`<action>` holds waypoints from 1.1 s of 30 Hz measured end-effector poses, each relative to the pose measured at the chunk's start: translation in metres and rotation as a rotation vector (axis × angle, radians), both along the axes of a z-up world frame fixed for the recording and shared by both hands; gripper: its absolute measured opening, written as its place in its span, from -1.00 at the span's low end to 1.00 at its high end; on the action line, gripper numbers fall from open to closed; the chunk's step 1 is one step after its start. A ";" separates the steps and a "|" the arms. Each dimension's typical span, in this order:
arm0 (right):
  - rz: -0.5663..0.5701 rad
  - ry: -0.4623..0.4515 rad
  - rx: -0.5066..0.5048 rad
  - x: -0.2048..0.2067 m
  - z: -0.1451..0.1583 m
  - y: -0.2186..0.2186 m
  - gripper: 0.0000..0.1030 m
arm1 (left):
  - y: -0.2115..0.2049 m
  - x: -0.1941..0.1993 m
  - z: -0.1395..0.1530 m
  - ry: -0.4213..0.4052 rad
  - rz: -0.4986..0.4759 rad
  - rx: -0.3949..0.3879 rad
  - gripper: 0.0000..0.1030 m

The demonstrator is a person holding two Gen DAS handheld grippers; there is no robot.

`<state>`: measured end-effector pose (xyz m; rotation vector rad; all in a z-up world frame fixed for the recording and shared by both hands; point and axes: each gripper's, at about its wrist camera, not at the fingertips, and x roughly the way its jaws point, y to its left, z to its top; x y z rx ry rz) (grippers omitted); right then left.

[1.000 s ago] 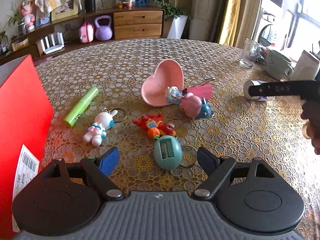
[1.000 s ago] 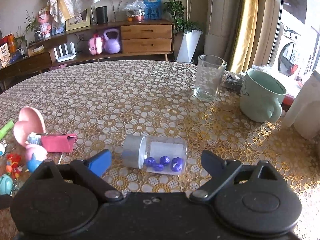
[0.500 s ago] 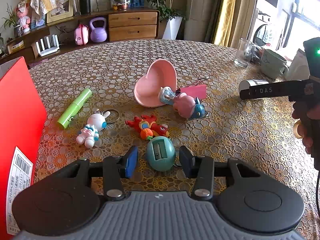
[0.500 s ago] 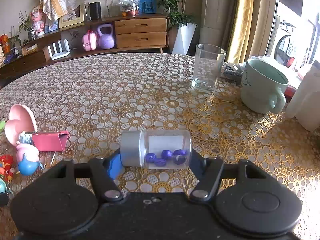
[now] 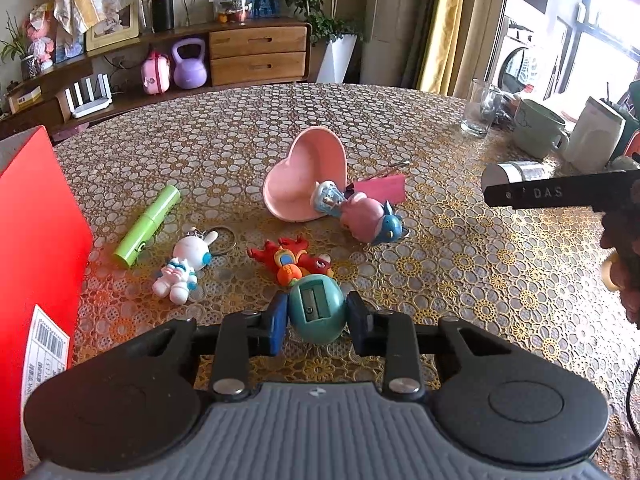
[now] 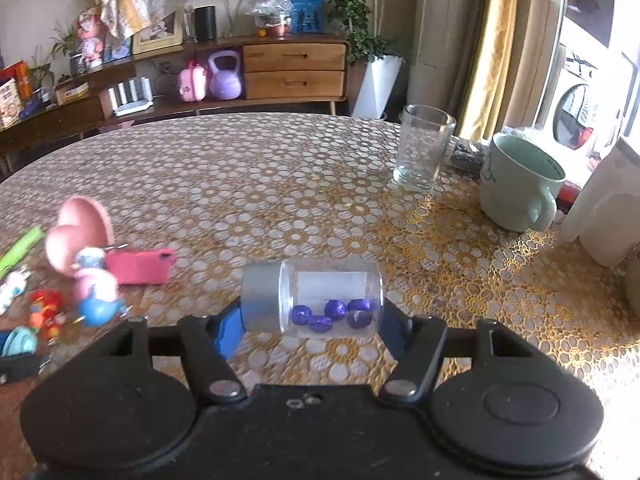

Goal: Organize rigid objects
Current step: 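Carry the teal toy with left tool while right tool carries the cylinder toward the box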

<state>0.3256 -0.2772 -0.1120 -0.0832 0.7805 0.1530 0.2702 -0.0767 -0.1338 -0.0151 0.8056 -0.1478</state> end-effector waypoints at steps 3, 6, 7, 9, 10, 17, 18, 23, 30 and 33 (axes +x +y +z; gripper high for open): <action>0.033 0.001 0.001 -0.016 0.010 0.006 0.29 | 0.002 -0.006 0.005 -0.003 0.003 0.000 -0.40; 0.067 -0.005 0.002 -0.033 0.023 0.015 0.29 | 0.006 -0.014 0.012 -0.006 0.004 -0.007 -0.40; 0.074 -0.007 0.004 -0.038 0.027 0.017 0.29 | 0.007 -0.016 0.015 -0.009 0.003 -0.007 -0.40; 0.094 -0.011 0.018 -0.049 0.038 0.023 0.29 | 0.009 -0.023 0.021 -0.013 0.003 -0.007 -0.40; 0.103 -0.015 0.026 -0.055 0.044 0.026 0.29 | 0.010 -0.026 0.025 -0.016 0.003 -0.008 -0.40; 0.171 -0.030 0.053 -0.094 0.079 0.051 0.29 | 0.023 -0.051 0.053 -0.036 0.015 0.008 -0.40; 0.180 -0.032 0.058 -0.099 0.083 0.054 0.29 | 0.025 -0.055 0.058 -0.038 0.016 0.009 -0.40; 0.232 -0.033 0.061 -0.125 0.102 0.078 0.29 | 0.040 -0.076 0.081 -0.050 0.026 0.019 -0.40; 0.313 -0.062 0.058 -0.154 0.125 0.115 0.29 | 0.072 -0.100 0.104 -0.058 0.056 0.017 -0.40; 0.349 -0.072 0.057 -0.165 0.131 0.133 0.29 | 0.086 -0.109 0.111 -0.066 0.066 0.023 -0.40</action>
